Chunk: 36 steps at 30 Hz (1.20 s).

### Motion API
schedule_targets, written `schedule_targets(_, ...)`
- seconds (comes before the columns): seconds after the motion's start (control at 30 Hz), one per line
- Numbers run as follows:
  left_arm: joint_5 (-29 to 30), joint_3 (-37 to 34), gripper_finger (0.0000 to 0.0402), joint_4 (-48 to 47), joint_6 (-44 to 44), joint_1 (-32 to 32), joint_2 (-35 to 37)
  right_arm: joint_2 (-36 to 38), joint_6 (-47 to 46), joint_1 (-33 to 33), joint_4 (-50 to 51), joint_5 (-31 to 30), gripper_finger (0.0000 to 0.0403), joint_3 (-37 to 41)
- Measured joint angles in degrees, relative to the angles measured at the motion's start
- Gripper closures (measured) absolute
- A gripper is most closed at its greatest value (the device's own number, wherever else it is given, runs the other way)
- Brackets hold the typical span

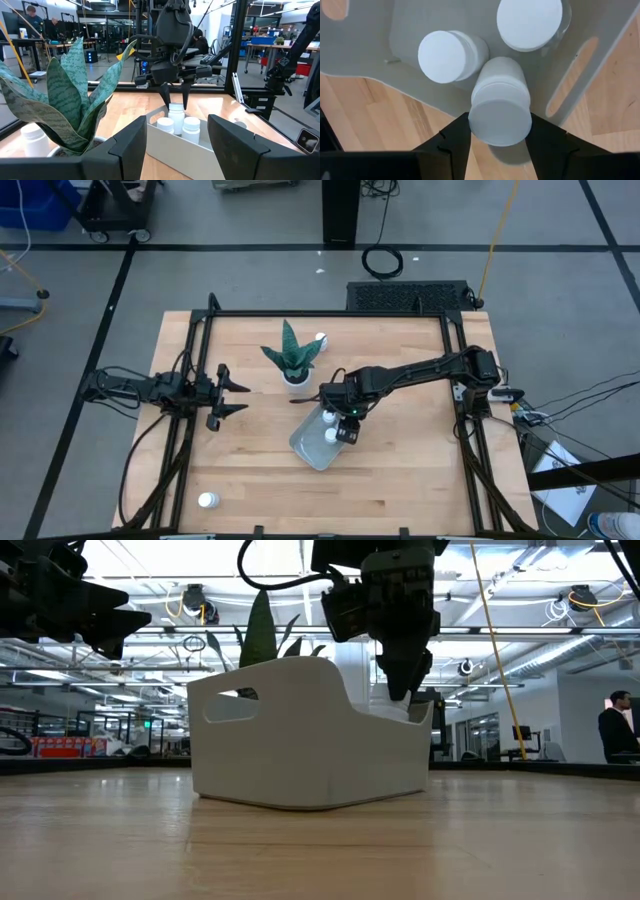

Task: Pick and place pill bottles into a basket
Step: Put the white medicine bottle into the gray bin

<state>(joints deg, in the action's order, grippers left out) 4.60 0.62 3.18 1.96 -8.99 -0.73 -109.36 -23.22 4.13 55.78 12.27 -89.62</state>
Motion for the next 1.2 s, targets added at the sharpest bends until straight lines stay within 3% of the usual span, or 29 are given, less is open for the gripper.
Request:
schedule_targets(0.53,0.0,0.0,0.0188,0.01,-0.02,0.01,0.0,-2.64,1.43,1.21,1.26,1.45,0.0241,0.02)
schedule_targets(0.9,0.0,0.0,0.0188,0.0,-0.01,0.01,-0.01,-2.7,0.15,1.12,0.63,1.23,0.0164,0.06)
schedule_targets(1.2,0.0,0.0,0.0188,0.0,0.0,0.02,0.0,-2.27,-0.18,1.12,0.44,1.2,0.0152,0.07)
